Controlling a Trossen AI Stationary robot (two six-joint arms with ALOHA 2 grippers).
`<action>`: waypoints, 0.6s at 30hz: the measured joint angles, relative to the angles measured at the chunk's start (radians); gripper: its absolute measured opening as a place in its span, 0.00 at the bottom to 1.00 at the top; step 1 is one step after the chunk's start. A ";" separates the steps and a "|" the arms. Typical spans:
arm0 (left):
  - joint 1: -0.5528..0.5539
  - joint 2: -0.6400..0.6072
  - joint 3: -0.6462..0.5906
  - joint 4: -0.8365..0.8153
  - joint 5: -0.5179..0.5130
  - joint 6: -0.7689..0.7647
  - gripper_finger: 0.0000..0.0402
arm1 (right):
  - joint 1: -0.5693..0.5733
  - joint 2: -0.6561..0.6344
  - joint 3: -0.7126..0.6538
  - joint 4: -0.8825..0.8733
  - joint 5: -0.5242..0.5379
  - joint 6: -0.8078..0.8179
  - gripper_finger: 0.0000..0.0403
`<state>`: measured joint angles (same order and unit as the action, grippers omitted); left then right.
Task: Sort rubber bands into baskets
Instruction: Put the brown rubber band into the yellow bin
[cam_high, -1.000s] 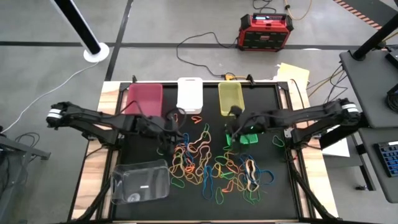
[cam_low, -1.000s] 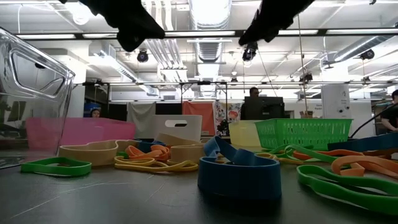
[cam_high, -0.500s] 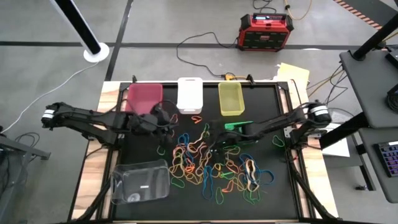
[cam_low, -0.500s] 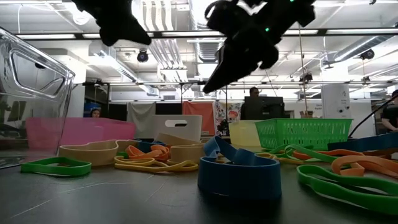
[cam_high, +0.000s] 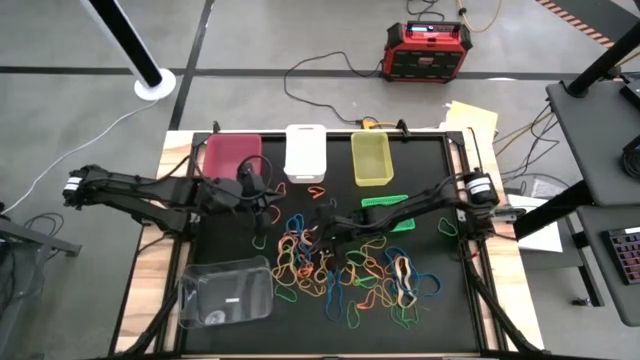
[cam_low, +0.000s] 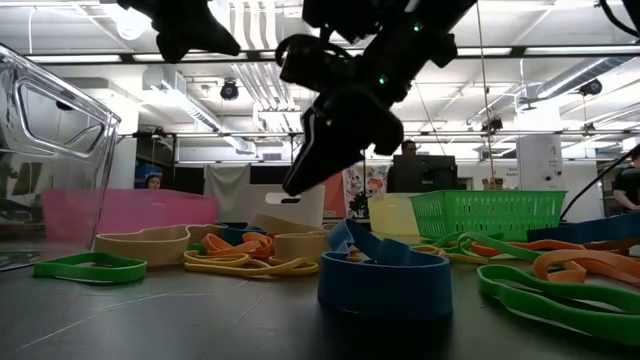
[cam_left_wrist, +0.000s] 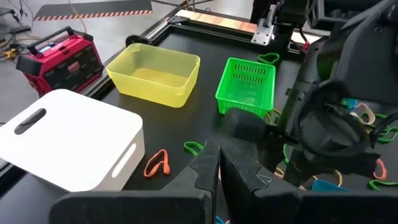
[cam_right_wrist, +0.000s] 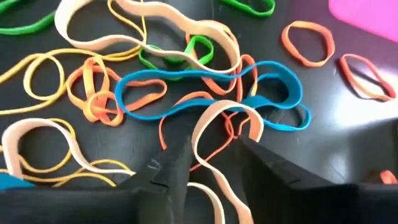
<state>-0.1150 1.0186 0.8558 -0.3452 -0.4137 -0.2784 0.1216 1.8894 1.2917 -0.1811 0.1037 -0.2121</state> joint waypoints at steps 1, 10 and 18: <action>0.000 0.005 0.000 0.004 0.000 0.005 0.00 | 0.000 0.005 -0.002 -0.001 0.000 0.001 0.35; 0.000 0.021 -0.002 0.010 -0.016 0.013 0.00 | -0.013 0.075 -0.007 0.004 0.001 0.010 0.41; 0.000 0.022 -0.002 0.009 -0.049 0.023 0.00 | -0.015 0.098 -0.004 0.011 0.000 0.015 0.33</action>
<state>-0.1154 1.0409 0.8543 -0.3365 -0.4623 -0.2550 0.1062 1.9872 1.2873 -0.1703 0.1036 -0.1974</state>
